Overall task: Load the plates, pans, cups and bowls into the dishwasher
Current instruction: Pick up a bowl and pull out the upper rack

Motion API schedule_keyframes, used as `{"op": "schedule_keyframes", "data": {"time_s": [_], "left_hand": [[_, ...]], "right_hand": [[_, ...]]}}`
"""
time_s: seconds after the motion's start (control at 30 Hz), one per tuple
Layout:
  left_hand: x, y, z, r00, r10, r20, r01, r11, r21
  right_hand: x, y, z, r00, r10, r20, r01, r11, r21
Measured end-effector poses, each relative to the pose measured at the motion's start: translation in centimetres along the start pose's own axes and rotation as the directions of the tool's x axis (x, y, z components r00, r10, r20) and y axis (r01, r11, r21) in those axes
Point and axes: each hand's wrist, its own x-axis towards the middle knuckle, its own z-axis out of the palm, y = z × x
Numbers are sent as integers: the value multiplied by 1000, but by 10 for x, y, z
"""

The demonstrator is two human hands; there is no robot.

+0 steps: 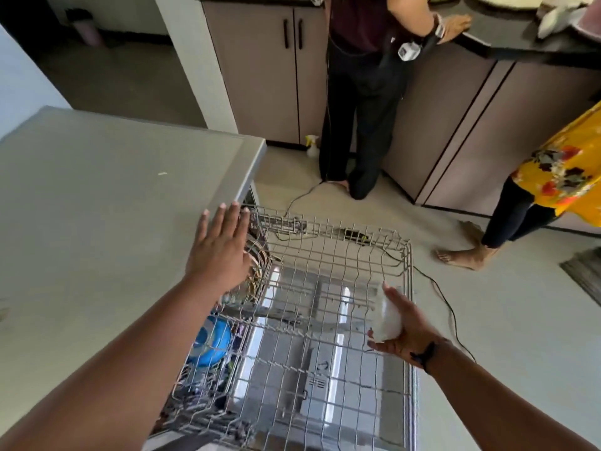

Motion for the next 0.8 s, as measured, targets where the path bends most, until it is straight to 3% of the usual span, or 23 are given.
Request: {"op": "schedule_keyframes", "data": {"time_s": [0.07,0.17,0.23,0.4,0.53,0.8], "left_hand": [[13,-2,2,1000,11,4,-11,1000,10],[29,-3,-3,1000,14,14,-13,999,-51],[35,-4,-3,1000,9,21,-8,997,-71],[36,-5,1,1000,21,14,-19,991,-132],[36,-7,0,1000,21,20,-18,987,-161],[36,-5,-4,1000,23,15,-20,985,-172]], "right_hand": [[20,1,2,996,-14,-92,-1,987,-162],[53,3,9,941,-173,-292,39,910,-413],[78,0,16,903,-266,-339,44,840,-541],[128,-11,33,850,-473,-233,-23,409,-912],[156,-15,43,849,-482,-215,-118,225,-967],[176,-11,49,818,-491,-298,-228,200,-953]]}}
